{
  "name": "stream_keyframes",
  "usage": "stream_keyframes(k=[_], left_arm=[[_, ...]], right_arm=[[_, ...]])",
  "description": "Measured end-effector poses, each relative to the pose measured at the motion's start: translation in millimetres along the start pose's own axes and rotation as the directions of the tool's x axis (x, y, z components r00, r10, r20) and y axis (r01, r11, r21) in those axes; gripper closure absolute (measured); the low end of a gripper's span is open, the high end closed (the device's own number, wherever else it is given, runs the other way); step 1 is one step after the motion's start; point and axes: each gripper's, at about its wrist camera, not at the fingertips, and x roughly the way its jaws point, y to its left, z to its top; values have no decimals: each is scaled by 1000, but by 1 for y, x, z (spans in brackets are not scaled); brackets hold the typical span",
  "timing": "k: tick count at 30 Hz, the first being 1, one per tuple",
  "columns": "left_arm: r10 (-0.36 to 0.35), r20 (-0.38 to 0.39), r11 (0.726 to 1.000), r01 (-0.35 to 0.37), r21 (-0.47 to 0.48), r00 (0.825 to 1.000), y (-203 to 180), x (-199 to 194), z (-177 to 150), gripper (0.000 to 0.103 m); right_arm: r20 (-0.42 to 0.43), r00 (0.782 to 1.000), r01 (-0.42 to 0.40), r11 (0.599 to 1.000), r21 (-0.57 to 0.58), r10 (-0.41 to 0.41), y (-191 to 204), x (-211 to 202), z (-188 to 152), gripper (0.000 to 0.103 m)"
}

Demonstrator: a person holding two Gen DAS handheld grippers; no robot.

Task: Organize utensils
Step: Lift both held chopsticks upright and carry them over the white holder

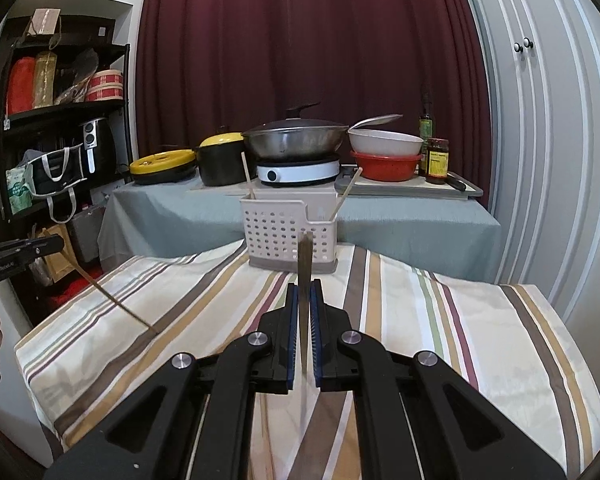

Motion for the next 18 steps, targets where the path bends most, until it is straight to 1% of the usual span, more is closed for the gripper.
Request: stream_keyframes(k=[5,14,18], left_arm=[[3,23,1000,-3,-1,1000,3,16,12,97],[42,54,999,-42,-6,998,2,33,32,97],[33,71,999,-33,-8,997,0,40,44,97]], right_arm=[[18,1000,-3,1000,-8,3,3,16,10,96],[49,999,-16,1000,-14,17,9,31,24,96],[71,997,-19,1000,-13,20,6,39,37,96]])
